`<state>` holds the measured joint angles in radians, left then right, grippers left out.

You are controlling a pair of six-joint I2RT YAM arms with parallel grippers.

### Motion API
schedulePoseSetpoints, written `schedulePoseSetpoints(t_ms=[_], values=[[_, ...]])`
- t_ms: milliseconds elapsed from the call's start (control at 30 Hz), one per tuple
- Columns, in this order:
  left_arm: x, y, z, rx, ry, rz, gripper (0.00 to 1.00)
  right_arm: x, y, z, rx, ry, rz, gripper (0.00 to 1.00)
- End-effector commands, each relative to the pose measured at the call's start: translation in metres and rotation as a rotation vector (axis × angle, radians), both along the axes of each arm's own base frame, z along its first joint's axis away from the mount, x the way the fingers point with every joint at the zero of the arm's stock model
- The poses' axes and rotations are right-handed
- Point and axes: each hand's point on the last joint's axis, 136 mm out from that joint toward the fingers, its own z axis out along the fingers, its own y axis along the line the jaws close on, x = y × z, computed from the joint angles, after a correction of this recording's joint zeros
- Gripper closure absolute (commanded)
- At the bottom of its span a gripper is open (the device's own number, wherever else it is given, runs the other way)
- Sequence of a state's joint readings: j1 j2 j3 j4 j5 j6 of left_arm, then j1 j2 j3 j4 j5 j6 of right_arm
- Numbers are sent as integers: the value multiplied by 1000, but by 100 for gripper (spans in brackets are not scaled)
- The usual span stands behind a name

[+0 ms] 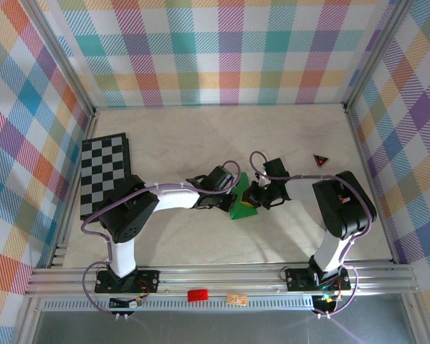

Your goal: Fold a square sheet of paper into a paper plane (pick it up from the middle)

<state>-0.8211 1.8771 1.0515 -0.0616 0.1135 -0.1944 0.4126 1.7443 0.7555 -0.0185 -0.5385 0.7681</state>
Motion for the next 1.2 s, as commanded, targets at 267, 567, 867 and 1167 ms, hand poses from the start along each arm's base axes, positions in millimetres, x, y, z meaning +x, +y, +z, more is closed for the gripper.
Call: schedulePoseSetpoints(t_ms=[267, 567, 867, 1167], values=[[6, 20, 35, 16, 11, 150, 65, -25, -23, -43, -166, 113, -8, 99], [-13, -6, 62, -202, 176, 150, 82, -24, -23, -42, -167, 108, -6, 99], [-28, -36, 42, -294, 385, 104, 94, -23, -22, -41, -164, 107, -7, 99], [-28, -43, 27, -286, 442, 89, 94, -23, -22, -41, -161, 108, -4, 99]])
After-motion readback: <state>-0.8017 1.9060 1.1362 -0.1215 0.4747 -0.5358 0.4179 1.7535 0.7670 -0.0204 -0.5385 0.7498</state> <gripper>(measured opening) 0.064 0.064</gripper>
